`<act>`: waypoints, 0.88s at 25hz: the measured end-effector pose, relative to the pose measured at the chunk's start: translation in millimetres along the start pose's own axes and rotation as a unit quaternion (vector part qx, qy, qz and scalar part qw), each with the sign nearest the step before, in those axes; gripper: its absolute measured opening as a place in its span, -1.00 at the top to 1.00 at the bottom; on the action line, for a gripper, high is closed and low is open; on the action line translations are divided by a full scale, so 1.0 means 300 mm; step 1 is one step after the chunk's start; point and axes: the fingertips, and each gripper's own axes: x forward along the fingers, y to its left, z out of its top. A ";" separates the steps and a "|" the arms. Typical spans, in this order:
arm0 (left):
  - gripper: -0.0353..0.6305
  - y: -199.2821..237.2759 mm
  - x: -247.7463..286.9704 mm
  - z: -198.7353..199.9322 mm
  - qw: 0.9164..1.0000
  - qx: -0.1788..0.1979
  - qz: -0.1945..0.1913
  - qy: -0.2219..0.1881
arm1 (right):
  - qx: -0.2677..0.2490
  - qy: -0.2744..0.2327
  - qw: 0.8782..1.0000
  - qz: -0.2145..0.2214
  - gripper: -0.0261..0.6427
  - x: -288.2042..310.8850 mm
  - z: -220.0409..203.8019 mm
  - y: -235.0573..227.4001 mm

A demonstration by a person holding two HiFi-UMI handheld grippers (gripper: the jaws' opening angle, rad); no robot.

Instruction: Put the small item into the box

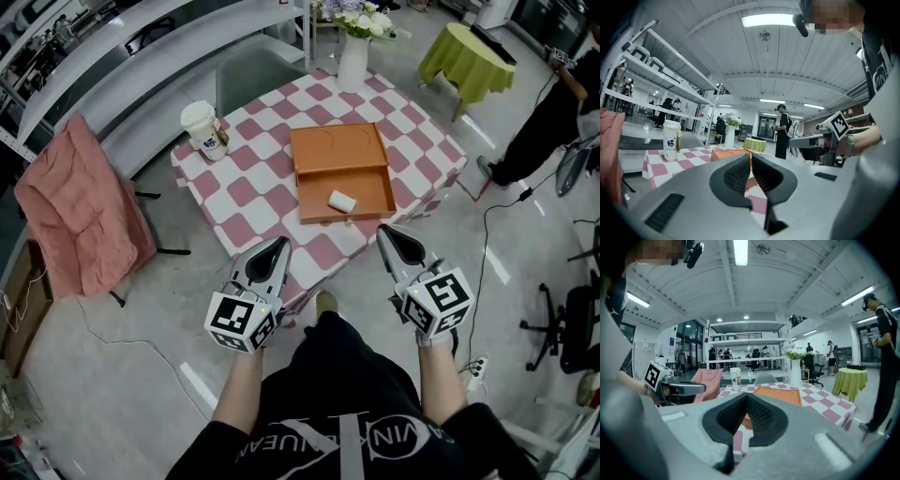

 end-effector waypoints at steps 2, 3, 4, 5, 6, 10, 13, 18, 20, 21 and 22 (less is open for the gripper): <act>0.84 -0.011 -0.018 -0.001 1.000 0.001 -0.001 -0.001 | -0.002 -0.004 1.000 -0.001 0.90 -0.017 0.002 0.014; 0.84 -0.015 -0.027 -0.002 1.000 0.002 -0.001 -0.001 | -0.003 -0.005 1.000 -0.002 0.90 -0.024 0.002 0.021; 0.84 -0.018 -0.036 -0.004 1.000 0.002 0.000 -0.002 | -0.004 -0.007 1.000 -0.003 0.90 -0.030 0.002 0.027; 0.84 -0.021 -0.044 -0.005 1.000 0.003 0.001 -0.002 | -0.004 -0.008 1.000 -0.003 0.90 -0.037 0.000 0.033; 0.84 -0.023 -0.052 -0.006 1.000 0.003 0.002 -0.003 | -0.005 -0.009 1.000 -0.004 0.90 -0.043 -0.001 0.039; 0.84 -0.041 -0.082 -0.010 1.000 0.004 0.004 -0.003 | -0.006 -0.014 1.000 -0.007 0.90 -0.071 -0.001 0.058; 0.84 -0.055 -0.104 -0.021 1.000 0.004 0.004 -0.001 | -0.007 -0.018 1.000 -0.007 0.90 -0.088 -0.004 0.074; 0.84 -0.073 -0.140 -0.032 1.000 0.003 0.007 0.000 | -0.010 -0.021 1.000 -0.005 0.90 -0.115 -0.009 0.101; 0.84 -0.080 -0.154 -0.040 1.000 0.002 0.008 0.001 | -0.008 -0.020 1.000 -0.006 0.90 -0.127 -0.018 0.107; 0.84 -0.084 -0.160 -0.046 1.000 0.001 0.009 0.001 | -0.007 -0.020 1.000 -0.006 0.90 -0.133 -0.022 0.110; 0.84 -0.089 -0.167 -0.051 1.000 0.001 0.009 0.001 | -0.007 -0.020 1.000 -0.006 0.90 -0.140 -0.026 0.113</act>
